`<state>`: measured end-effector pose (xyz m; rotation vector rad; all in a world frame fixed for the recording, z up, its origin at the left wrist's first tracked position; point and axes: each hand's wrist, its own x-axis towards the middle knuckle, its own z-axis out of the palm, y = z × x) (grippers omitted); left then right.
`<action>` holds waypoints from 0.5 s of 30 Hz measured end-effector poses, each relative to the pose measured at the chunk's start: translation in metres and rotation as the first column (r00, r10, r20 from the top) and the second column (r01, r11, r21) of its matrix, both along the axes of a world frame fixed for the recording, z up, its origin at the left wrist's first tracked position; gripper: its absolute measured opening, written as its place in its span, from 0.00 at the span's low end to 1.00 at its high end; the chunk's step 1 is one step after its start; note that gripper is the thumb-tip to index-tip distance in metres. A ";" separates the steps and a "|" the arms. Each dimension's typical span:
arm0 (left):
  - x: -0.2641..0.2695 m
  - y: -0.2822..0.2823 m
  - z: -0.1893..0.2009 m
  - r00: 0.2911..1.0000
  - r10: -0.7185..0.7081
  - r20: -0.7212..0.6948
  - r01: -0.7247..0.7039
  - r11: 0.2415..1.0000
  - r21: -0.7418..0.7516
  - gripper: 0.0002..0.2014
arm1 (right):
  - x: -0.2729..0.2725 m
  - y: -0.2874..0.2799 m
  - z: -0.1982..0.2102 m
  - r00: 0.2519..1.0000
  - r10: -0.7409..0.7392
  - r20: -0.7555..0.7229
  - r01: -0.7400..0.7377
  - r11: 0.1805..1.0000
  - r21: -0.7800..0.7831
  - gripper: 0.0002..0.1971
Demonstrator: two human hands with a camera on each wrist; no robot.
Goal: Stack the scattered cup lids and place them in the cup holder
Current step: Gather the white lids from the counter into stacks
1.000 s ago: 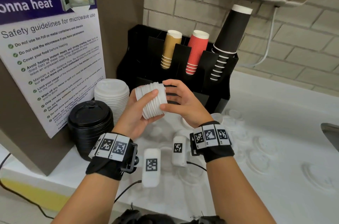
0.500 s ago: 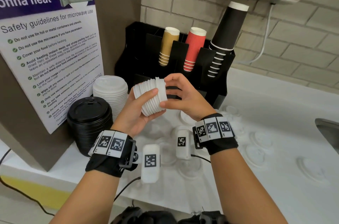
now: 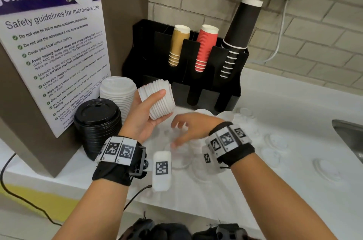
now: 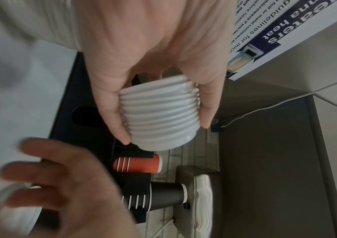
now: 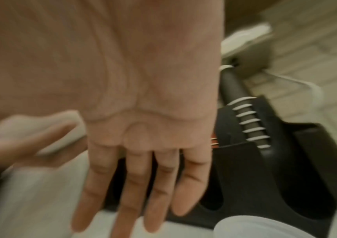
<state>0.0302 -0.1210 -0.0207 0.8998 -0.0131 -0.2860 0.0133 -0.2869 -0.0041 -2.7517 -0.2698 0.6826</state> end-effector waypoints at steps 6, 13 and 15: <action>-0.003 0.000 -0.003 0.999 -0.034 -0.014 0.034 0.999 0.012 0.38 | -0.013 0.023 -0.035 0.972 0.232 -0.041 -0.225 0.864 -0.450 0.47; -0.001 0.010 -0.002 1.000 -0.004 -0.003 0.004 1.000 -0.011 0.36 | 0.010 0.001 0.004 0.992 -0.008 0.129 0.022 0.995 -0.101 0.41; -0.001 0.010 -0.002 1.000 -0.002 -0.005 0.002 1.000 -0.020 0.34 | 0.013 -0.013 0.017 0.931 -0.233 0.280 0.175 0.960 0.219 0.36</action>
